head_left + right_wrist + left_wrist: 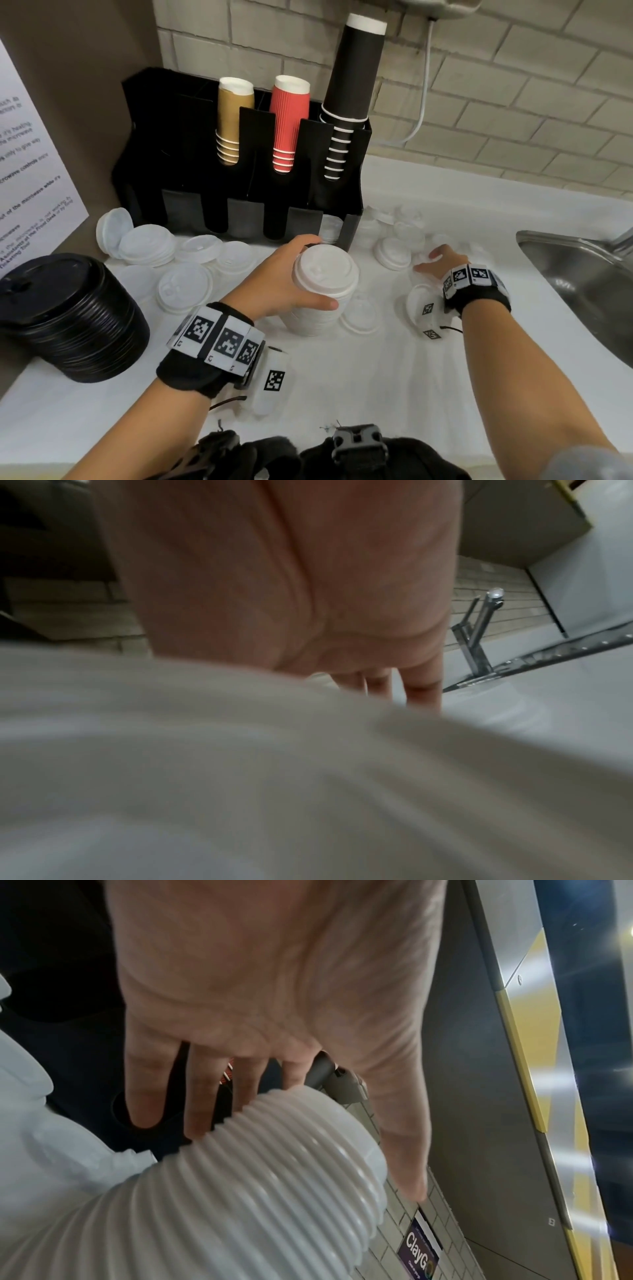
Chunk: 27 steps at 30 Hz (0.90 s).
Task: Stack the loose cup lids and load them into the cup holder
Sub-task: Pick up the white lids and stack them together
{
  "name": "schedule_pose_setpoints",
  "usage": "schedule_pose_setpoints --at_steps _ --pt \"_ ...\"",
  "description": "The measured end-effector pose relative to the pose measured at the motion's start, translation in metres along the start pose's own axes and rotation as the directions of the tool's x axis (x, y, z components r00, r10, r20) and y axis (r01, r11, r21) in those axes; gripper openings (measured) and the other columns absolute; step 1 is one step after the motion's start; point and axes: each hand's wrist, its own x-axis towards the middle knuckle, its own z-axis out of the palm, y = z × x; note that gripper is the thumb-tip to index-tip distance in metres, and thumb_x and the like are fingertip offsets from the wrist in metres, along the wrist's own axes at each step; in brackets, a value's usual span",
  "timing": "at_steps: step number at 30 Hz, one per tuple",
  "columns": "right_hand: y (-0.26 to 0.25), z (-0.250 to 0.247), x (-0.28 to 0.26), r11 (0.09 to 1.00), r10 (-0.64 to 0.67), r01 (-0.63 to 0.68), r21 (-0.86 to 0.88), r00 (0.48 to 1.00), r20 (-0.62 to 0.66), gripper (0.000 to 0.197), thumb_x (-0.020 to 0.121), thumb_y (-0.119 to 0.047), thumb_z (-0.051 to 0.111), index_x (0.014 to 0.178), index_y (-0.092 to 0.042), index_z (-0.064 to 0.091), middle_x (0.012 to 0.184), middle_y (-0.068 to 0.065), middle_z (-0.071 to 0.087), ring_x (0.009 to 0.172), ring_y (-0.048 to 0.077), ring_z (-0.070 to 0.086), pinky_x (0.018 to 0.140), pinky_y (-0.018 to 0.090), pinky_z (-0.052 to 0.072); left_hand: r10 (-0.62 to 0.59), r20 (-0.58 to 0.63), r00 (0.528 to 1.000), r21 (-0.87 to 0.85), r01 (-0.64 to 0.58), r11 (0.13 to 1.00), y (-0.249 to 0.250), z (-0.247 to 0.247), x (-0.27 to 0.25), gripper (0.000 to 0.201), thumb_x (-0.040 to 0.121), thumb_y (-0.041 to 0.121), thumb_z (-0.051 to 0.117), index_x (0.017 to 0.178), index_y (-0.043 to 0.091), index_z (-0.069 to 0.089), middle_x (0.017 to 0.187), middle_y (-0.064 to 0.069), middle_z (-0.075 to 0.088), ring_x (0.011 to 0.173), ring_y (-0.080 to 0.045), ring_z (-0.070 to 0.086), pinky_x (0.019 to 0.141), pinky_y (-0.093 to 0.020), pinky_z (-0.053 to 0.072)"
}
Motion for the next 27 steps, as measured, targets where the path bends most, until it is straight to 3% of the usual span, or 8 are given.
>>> schedule_pose_setpoints --at_steps 3,7,9,12,15,19,23,27 --pt "-0.003 -0.003 -0.001 1.0 -0.026 0.027 -0.013 0.999 0.048 0.061 0.073 -0.043 0.076 0.12 -0.019 0.046 0.113 0.013 0.061 0.086 0.028 0.054 0.076 0.034 0.044 -0.01 -0.005 1.0 0.004 0.01 1.0 -0.002 -0.002 0.0 0.079 0.06 0.037 0.09 0.11 0.061 0.034 0.113 0.033 0.042 0.103 0.012 0.043 0.076 -0.008 0.031" --pt "-0.01 -0.023 -0.007 0.995 -0.073 0.07 0.076 0.996 0.042 0.068 0.07 -0.039 0.08 0.122 -0.021 0.04 0.106 0.009 0.054 0.088 0.028 0.051 0.07 0.033 0.039 -0.025 -0.021 0.999 0.026 0.025 0.999 -0.006 -0.004 -0.001 0.088 0.059 0.042 0.089 0.125 0.054 0.032 0.124 0.025 0.042 0.118 -0.006 0.042 0.088 -0.021 0.035" --pt "-0.014 -0.038 -0.014 0.981 -0.161 0.142 0.136 0.977 0.14 0.076 0.068 -0.043 0.081 0.128 -0.03 0.037 0.115 0.004 0.051 0.099 0.028 0.05 0.076 0.034 0.039 -0.038 -0.026 0.999 0.036 0.039 0.999 -0.007 -0.006 -0.001 0.093 0.059 0.045 0.089 0.133 0.05 0.032 0.133 0.018 0.04 0.121 -0.009 0.04 0.096 -0.03 0.035" --pt "-0.018 -0.051 -0.02 0.977 -0.203 0.176 0.124 0.942 0.266 0.086 0.068 -0.049 0.08 0.138 -0.038 0.031 0.129 0.0 0.048 0.12 0.029 0.047 0.093 0.039 0.039 -0.043 -0.028 0.999 0.041 0.044 0.998 -0.006 -0.007 -0.001 0.096 0.059 0.045 0.088 0.137 0.047 0.032 0.132 0.018 0.037 0.121 -0.009 0.039 0.098 -0.032 0.034" --pt "-0.018 -0.04 -0.013 0.988 -0.132 0.147 -0.042 0.959 0.249 0.083 0.075 -0.034 0.079 0.144 -0.031 0.033 0.148 0.006 0.039 0.134 0.029 0.038 0.103 0.038 0.033 -0.031 -0.024 0.999 0.041 0.032 0.999 -0.003 -0.005 -0.002 0.09 0.06 0.042 0.089 0.13 0.05 0.033 0.127 0.02 0.04 0.117 -0.007 0.041 0.092 -0.028 0.033" --pt "-0.008 -0.02 -0.008 0.98 -0.08 0.126 -0.153 0.958 0.275 0.076 0.077 -0.028 0.078 0.142 -0.032 0.039 0.148 0.007 0.039 0.134 0.03 0.038 0.103 0.036 0.034 -0.013 -0.022 1.0 0.021 0.013 1.0 -0.001 -0.002 -0.002 0.082 0.062 0.035 0.09 0.12 0.054 0.035 0.122 0.023 0.044 0.112 -0.003 0.042 0.079 -0.011 0.032" --pt "-0.005 -0.019 -0.012 0.987 -0.103 0.122 -0.107 0.981 0.163 0.068 0.078 -0.025 0.075 0.137 -0.029 0.042 0.139 0.012 0.047 0.121 0.033 0.049 0.085 0.033 0.039 -0.015 -0.026 1.0 0.005 0.015 1.0 -0.001 0.001 -0.003 0.079 0.063 0.034 0.089 0.116 0.056 0.035 0.115 0.03 0.044 0.106 0.004 0.042 0.075 -0.009 0.032" --pt "-0.015 -0.035 -0.033 0.988 -0.133 0.137 0.074 0.989 -0.062 0.062 0.076 -0.03 0.073 0.131 -0.026 0.043 0.121 0.016 0.054 0.093 0.032 0.057 0.076 0.037 0.048 -0.03 -0.035 0.999 0.032 0.031 0.999 -0.003 0.004 -0.001 0.097 0.062 0.037 0.089 0.137 0.043 0.03 0.121 0.027 0.042 0.113 -0.003 0.04 0.083 -0.012 0.032"
